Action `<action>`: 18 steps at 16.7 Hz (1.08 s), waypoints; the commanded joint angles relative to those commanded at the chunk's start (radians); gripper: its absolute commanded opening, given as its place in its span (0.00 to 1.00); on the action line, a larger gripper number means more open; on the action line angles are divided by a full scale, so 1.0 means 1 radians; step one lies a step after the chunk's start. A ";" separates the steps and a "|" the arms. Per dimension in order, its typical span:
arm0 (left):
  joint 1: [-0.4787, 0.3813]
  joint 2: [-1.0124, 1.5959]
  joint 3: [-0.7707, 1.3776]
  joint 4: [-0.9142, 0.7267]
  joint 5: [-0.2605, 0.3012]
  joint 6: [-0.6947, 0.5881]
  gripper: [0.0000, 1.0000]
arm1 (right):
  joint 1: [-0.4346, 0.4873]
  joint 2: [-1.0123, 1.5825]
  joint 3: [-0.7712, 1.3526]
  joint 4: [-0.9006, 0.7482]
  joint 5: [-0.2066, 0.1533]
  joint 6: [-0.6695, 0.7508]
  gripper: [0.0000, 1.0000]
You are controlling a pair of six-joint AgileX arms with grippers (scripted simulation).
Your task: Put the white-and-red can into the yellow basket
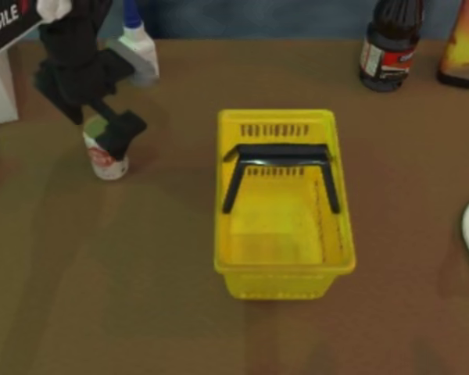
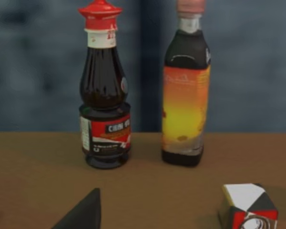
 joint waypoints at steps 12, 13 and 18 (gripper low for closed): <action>0.001 0.010 -0.061 0.065 0.000 0.001 0.55 | 0.000 0.000 0.000 0.000 0.000 0.000 1.00; 0.001 0.010 -0.061 0.065 0.000 0.001 0.47 | 0.000 0.000 0.000 0.000 0.000 0.000 1.00; 0.001 0.010 -0.061 0.065 0.000 0.001 0.10 | 0.000 0.000 0.000 0.000 0.000 0.000 1.00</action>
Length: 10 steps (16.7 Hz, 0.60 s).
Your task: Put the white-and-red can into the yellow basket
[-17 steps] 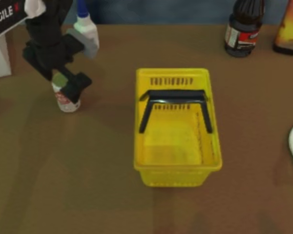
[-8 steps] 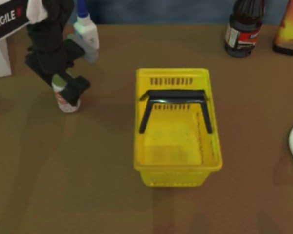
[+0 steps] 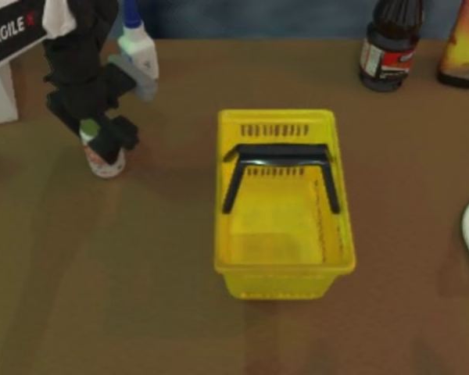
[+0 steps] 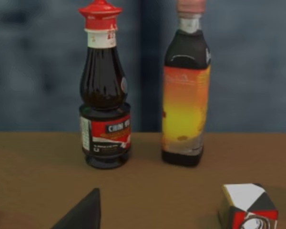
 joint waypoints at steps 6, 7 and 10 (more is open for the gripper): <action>0.000 0.000 0.000 0.000 0.000 0.000 0.00 | 0.000 0.000 0.000 0.000 0.000 0.000 1.00; 0.000 0.000 0.000 0.000 0.000 0.000 0.00 | 0.000 0.000 0.000 0.000 0.000 0.000 1.00; -0.001 -0.001 0.000 0.000 0.000 0.001 0.00 | 0.000 0.000 0.000 0.000 0.000 0.000 1.00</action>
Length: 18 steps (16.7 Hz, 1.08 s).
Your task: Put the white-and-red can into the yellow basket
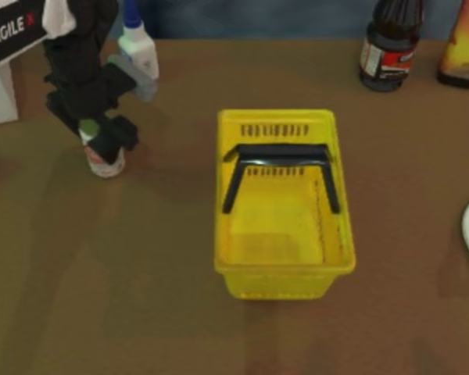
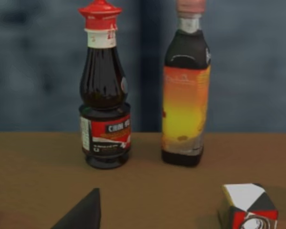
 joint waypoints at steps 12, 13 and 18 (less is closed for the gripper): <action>-0.044 -0.084 -0.215 0.625 0.432 -0.187 0.00 | 0.000 0.000 0.000 0.000 0.000 0.000 1.00; -0.050 -0.096 -0.252 0.727 0.496 -0.217 0.00 | 0.000 0.000 0.000 0.000 0.000 0.000 1.00; -0.081 -0.177 -0.461 1.265 0.828 -0.379 0.00 | 0.000 0.000 0.000 0.000 0.000 0.000 1.00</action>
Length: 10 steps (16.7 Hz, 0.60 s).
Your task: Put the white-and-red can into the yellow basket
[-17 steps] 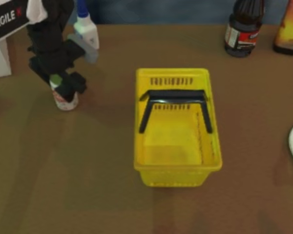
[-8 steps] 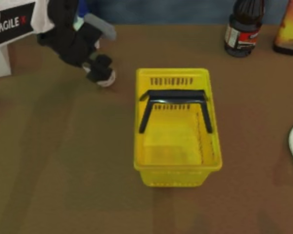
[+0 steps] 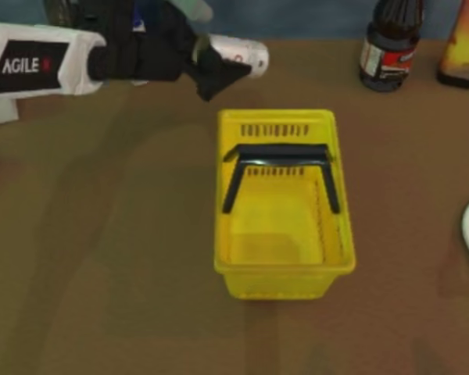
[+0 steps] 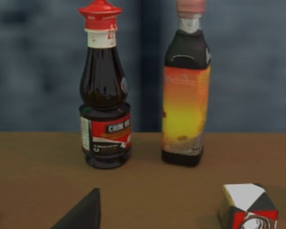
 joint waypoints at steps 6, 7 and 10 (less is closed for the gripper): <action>-0.028 -0.118 -0.207 0.508 0.329 -0.155 0.00 | 0.000 0.000 0.000 0.000 0.000 0.000 1.00; -0.031 -0.134 -0.231 0.558 0.367 -0.172 0.00 | 0.000 0.000 0.000 0.000 0.000 0.000 1.00; -0.037 -0.167 -0.274 0.646 0.436 -0.202 0.00 | 0.000 0.000 0.000 0.000 0.000 0.000 1.00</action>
